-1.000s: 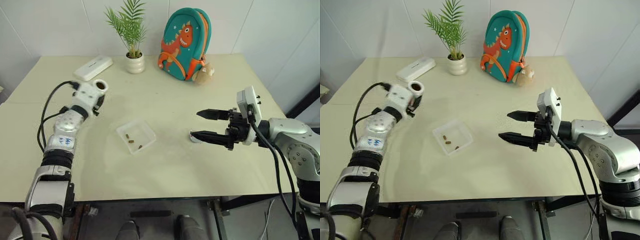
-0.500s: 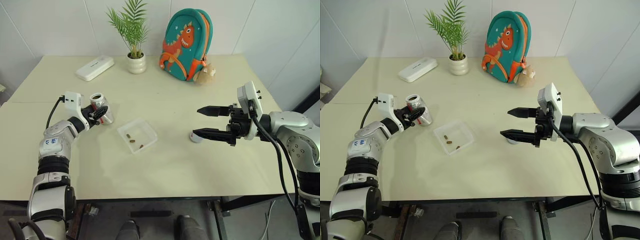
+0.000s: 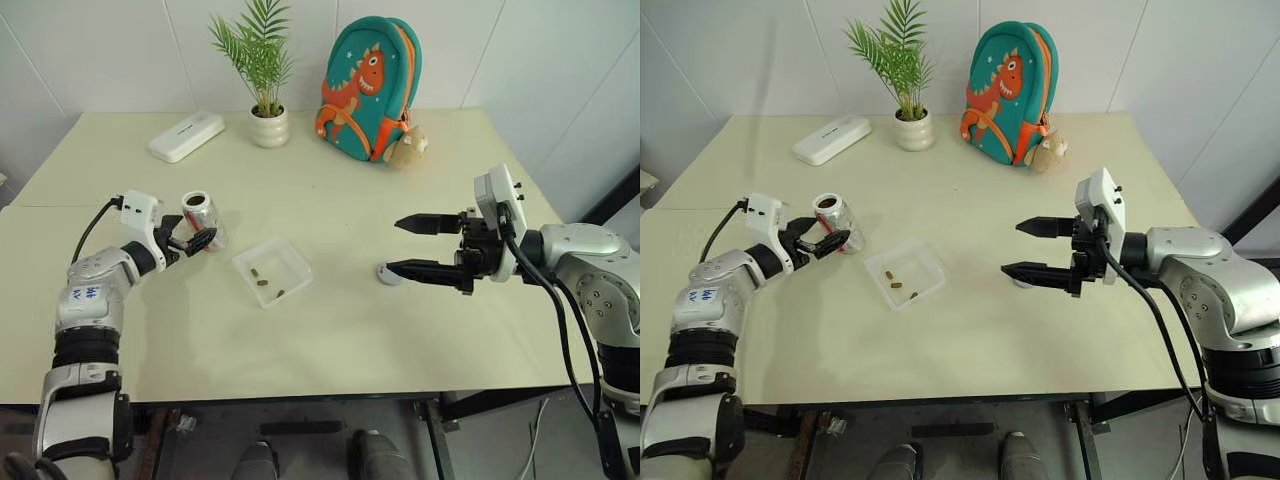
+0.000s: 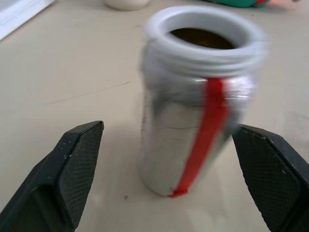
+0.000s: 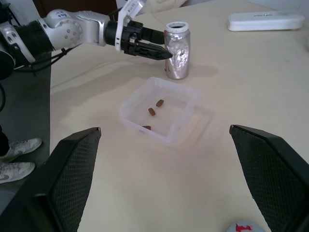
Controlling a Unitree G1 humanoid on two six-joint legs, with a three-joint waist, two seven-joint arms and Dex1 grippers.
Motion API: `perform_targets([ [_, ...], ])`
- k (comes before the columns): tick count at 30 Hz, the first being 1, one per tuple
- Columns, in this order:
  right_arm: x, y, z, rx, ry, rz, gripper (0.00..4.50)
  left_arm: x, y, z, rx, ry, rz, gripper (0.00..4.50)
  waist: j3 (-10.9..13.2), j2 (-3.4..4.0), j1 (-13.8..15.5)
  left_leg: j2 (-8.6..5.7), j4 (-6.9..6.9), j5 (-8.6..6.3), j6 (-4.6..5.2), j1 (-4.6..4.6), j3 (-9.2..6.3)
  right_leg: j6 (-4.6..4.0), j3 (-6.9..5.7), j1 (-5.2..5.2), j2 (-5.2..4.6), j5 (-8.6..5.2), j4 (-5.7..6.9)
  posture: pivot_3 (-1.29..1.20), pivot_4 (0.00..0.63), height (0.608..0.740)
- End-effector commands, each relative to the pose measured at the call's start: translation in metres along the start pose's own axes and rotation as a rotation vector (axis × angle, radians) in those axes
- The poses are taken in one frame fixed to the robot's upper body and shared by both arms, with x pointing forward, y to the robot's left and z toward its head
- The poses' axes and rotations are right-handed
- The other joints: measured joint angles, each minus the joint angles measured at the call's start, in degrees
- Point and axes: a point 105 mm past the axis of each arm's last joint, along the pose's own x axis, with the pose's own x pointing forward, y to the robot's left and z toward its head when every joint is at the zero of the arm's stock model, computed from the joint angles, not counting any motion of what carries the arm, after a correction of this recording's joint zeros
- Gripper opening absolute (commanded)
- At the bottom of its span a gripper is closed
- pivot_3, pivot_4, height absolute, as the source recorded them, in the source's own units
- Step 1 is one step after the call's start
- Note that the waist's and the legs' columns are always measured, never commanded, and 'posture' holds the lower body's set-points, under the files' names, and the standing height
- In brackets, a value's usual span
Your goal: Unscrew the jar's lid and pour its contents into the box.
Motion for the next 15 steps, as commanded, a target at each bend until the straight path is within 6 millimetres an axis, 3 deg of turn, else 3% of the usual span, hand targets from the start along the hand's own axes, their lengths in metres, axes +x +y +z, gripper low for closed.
perform_targets([
  [1, -0.008, 0.003, 0.009, -0.043, 0.001, -0.003, 4.50, -0.017, -0.002, 0.017, 0.032, -0.016, -0.026, 4.47, 0.0, 0.00, 0.0, 0.00, 0.00, 0.00, 0.00, 0.00, 0.00, -0.01, 0.00, 0.00, 0.00, -0.01, 0.00, 0.00, 0.150, 0.740],
  [5, -0.018, -0.001, 0.007, -0.047, 0.043, -0.020, 4.50, -0.036, -0.017, 0.010, 0.072, 0.078, -0.120, 4.47, 0.0, 0.00, -0.3, 0.01, 0.00, 0.00, 0.00, 0.00, 0.01, -0.05, 0.00, -0.01, -0.01, -0.03, -0.03, 0.00, 0.150, 0.740],
  [8, -0.022, -0.003, 0.010, -0.058, 0.061, -0.032, 4.50, -0.055, -0.019, 0.007, 0.114, 0.139, -0.182, 4.47, 0.0, 0.00, -0.4, 0.03, -0.01, -0.01, 0.00, 0.02, 0.01, -0.15, 0.00, -0.01, 0.00, -0.09, -0.06, 0.00, 0.150, 0.740],
  [12, -0.028, -0.002, 0.013, -0.060, 0.072, -0.039, 4.50, -0.083, -0.006, 0.023, 0.159, 0.115, -0.225, 4.47, 0.0, -0.01, -1.0, 0.05, -0.02, -0.01, 0.00, 0.00, 0.06, -0.95, 0.01, -0.02, -0.01, -0.52, -0.22, 0.00, 0.150, 0.740],
  [15, -0.034, -0.001, 0.010, -0.051, 0.091, -0.042, 4.50, -0.098, 0.008, 0.031, 0.164, 0.091, -0.215, 4.47, 0.0, -0.02, -1.2, 0.06, -0.01, -0.01, 0.01, -0.01, 0.07, -1.00, 0.01, -0.03, -0.01, -0.52, -0.27, 0.00, 0.150, 0.740],
])
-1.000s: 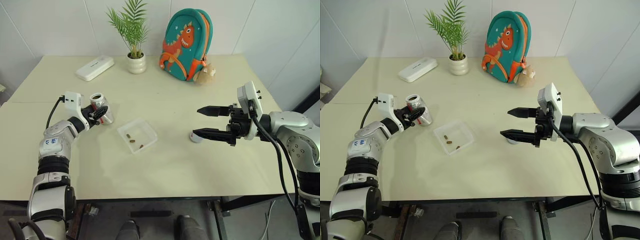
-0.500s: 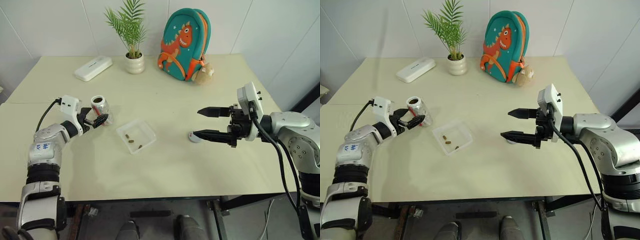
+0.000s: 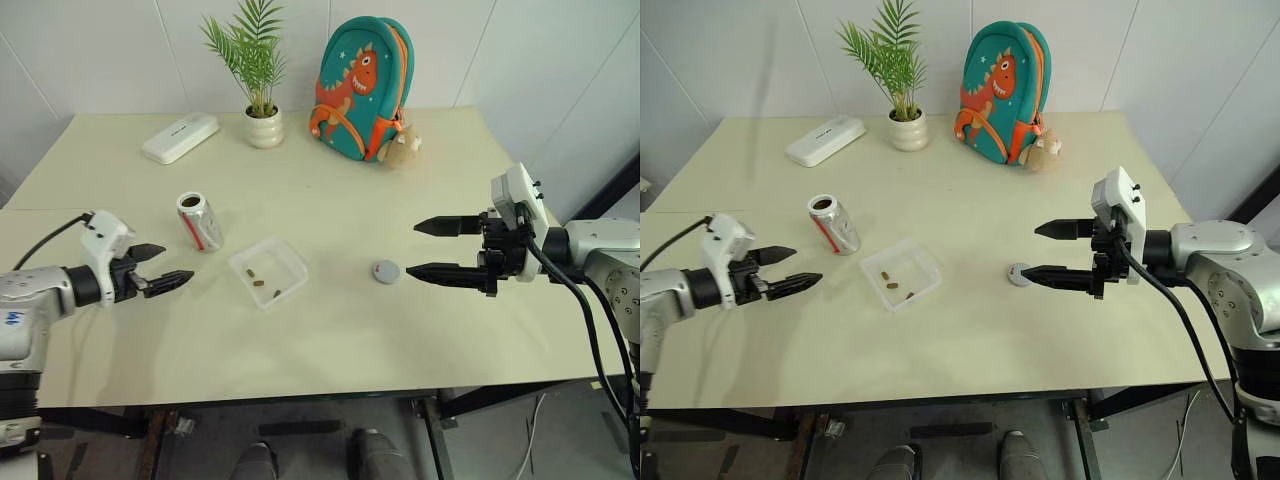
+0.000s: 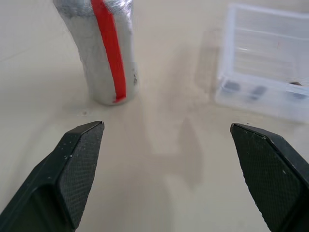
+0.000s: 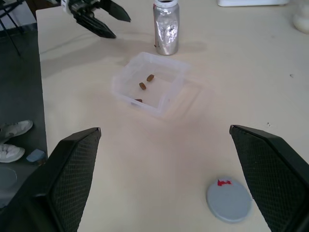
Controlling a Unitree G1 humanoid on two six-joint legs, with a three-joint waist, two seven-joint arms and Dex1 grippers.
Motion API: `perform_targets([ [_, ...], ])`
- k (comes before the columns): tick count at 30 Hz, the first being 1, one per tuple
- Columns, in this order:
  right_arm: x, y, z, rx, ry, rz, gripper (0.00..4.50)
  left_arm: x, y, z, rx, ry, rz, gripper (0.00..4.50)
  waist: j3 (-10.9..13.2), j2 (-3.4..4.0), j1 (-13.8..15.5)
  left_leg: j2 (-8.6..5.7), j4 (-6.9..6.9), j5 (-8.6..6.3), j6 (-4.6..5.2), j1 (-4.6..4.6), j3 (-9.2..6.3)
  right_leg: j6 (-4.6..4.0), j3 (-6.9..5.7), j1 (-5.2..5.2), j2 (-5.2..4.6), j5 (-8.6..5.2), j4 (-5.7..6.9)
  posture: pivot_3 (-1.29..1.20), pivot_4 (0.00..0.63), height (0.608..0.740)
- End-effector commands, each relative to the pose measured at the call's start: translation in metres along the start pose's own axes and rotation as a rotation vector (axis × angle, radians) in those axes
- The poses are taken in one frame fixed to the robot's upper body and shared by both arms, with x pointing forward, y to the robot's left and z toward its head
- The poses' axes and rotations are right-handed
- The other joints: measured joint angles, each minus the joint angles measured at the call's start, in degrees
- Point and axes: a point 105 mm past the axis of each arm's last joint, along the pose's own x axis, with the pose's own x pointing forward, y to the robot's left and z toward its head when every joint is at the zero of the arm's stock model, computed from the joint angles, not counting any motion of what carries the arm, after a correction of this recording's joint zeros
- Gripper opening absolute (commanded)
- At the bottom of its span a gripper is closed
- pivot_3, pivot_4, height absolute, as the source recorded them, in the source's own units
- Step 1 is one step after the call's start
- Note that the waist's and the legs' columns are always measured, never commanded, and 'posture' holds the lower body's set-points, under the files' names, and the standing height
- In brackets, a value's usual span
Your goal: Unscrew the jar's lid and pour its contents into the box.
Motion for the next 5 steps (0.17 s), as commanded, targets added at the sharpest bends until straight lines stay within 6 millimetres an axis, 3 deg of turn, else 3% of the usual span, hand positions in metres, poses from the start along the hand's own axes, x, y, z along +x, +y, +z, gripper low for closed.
perform_targets([
  [1, -0.015, 0.000, 0.008, -0.032, -0.001, -0.021, 4.50, -0.031, 0.014, 0.021, 0.080, -0.125, 0.027, 4.47, 0.0, 0.01, -0.1, 0.00, 0.00, 0.00, 0.00, 0.00, 0.02, -0.01, 0.00, 0.00, -0.01, 0.00, 0.00, 0.00, 0.150, 0.740],
  [5, -0.021, -0.007, 0.007, -0.030, 0.008, -0.043, 4.50, -0.053, 0.021, 0.024, 0.150, -0.218, 0.019, 4.47, 0.0, 0.01, -0.3, 0.05, -0.02, -0.01, 0.02, 0.03, 0.14, -0.03, 0.02, -0.02, -0.02, 0.00, -0.03, 0.00, 0.150, 0.740],
])
